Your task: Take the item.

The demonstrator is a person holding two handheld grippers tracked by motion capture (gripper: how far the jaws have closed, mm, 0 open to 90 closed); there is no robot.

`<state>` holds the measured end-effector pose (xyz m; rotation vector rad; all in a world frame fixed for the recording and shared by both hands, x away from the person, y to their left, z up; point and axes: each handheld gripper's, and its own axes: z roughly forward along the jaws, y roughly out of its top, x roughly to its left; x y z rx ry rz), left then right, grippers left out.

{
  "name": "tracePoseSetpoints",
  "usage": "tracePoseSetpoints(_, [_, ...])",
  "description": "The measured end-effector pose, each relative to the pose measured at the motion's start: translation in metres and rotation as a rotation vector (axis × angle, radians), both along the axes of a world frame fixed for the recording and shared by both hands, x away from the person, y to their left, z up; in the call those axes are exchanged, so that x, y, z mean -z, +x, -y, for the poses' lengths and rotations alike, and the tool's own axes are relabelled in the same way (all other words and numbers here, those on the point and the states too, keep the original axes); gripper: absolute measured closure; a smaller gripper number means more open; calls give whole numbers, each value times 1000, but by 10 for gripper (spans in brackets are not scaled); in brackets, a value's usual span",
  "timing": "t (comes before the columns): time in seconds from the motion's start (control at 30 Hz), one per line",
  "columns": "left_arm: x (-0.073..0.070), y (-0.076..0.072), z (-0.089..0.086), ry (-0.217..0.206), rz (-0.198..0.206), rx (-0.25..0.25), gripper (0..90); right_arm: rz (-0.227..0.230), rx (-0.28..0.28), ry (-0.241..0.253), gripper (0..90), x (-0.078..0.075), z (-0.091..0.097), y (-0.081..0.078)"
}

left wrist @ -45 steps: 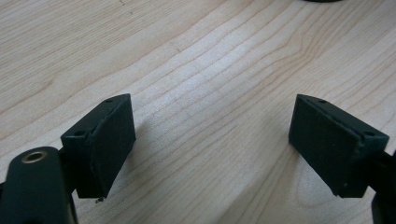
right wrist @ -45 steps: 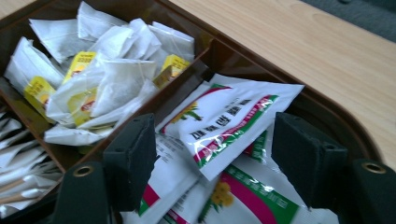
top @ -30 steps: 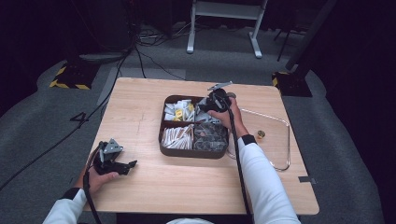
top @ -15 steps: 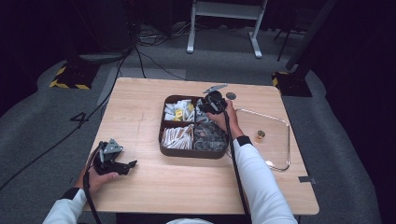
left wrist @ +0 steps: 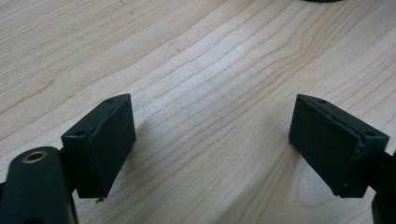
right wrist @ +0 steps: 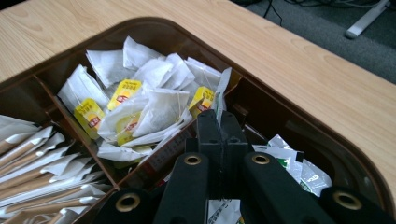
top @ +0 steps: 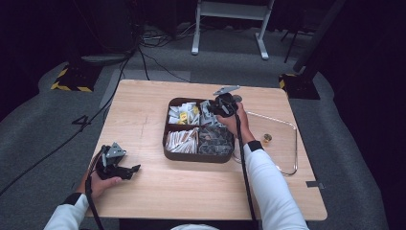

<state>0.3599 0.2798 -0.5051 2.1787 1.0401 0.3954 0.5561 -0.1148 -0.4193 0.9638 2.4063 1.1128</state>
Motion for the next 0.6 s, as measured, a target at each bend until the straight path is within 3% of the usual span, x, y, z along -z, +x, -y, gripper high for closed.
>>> tracePoseSetpoints(0.6, [0, 0, 0, 0, 0, 0, 151, 22, -17, -6, 900, -8, 8, -8])
